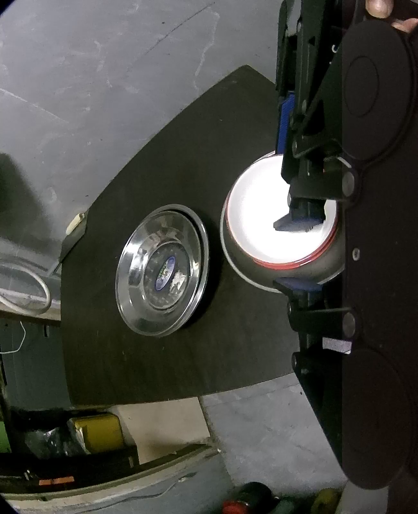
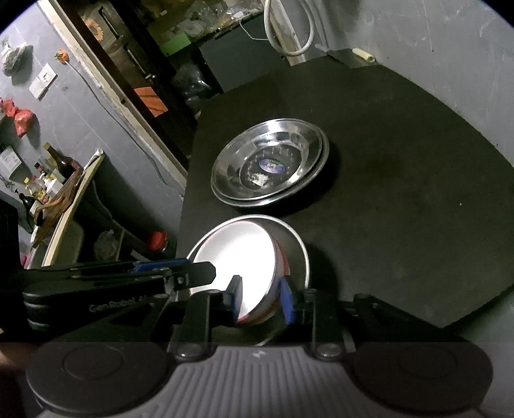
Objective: Organize plates and bowls
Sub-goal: 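Open the left tool and lift it off the nested bowls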
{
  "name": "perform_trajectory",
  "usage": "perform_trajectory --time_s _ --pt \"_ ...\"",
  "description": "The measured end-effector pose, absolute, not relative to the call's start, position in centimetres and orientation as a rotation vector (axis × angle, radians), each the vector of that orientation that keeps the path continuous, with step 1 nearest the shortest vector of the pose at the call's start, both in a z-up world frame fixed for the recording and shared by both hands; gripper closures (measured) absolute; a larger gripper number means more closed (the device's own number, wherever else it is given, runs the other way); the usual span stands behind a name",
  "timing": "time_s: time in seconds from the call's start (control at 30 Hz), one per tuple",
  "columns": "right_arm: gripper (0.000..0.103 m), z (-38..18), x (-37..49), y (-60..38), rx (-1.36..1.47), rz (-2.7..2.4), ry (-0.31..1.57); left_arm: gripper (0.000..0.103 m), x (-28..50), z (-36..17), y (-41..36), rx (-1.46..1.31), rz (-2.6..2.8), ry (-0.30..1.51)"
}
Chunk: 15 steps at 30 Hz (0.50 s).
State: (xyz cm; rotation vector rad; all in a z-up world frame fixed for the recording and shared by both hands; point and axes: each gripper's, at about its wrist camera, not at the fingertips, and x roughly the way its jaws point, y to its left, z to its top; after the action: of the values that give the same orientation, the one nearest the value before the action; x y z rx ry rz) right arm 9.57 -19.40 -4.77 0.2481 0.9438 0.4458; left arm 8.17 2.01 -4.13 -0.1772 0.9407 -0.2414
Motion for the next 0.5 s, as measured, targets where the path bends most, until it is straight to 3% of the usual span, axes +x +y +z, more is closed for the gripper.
perform_trajectory --time_s 0.33,0.43,0.5 --pt "0.065 -3.1 9.3 -20.1 0.219 0.418 0.891 0.041 7.5 -2.7 3.2 -0.215 -0.200 0.886" --pt "0.046 -2.1 9.3 -20.5 0.209 0.394 0.856 0.021 7.1 -2.0 3.7 -0.226 -0.185 0.861" --pt "0.035 -1.5 9.2 -20.8 0.195 0.374 0.827 0.013 6.7 -1.6 4.1 -0.239 -0.173 0.840"
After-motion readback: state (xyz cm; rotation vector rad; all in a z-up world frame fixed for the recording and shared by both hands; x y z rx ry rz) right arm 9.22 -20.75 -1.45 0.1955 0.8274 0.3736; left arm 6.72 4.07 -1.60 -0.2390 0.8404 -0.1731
